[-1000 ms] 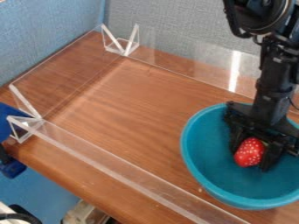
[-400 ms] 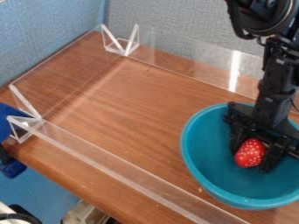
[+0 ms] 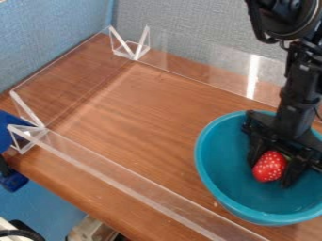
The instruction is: Put the strawberry in the blue bowl
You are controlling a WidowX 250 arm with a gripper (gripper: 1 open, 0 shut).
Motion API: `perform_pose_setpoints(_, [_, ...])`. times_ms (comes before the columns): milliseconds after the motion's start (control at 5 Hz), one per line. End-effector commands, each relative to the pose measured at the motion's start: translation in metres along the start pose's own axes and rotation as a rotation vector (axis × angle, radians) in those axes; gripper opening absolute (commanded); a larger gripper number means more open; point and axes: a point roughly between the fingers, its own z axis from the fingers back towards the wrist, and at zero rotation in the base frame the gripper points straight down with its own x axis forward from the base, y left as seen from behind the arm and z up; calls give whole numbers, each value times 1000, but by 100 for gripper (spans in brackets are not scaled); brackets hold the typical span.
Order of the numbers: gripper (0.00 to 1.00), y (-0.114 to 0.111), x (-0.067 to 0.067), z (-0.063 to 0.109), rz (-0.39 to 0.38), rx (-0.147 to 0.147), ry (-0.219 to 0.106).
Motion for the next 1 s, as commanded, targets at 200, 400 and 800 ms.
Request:
perform_pose_setpoints(200, [0,-6,0,32,-14,5,-83])
perform_pose_setpoints(400, [0,-7,-1,37,-14,12,-89])
perform_pose_setpoints(800, [0,-6,-1,40,-8,27,-94])
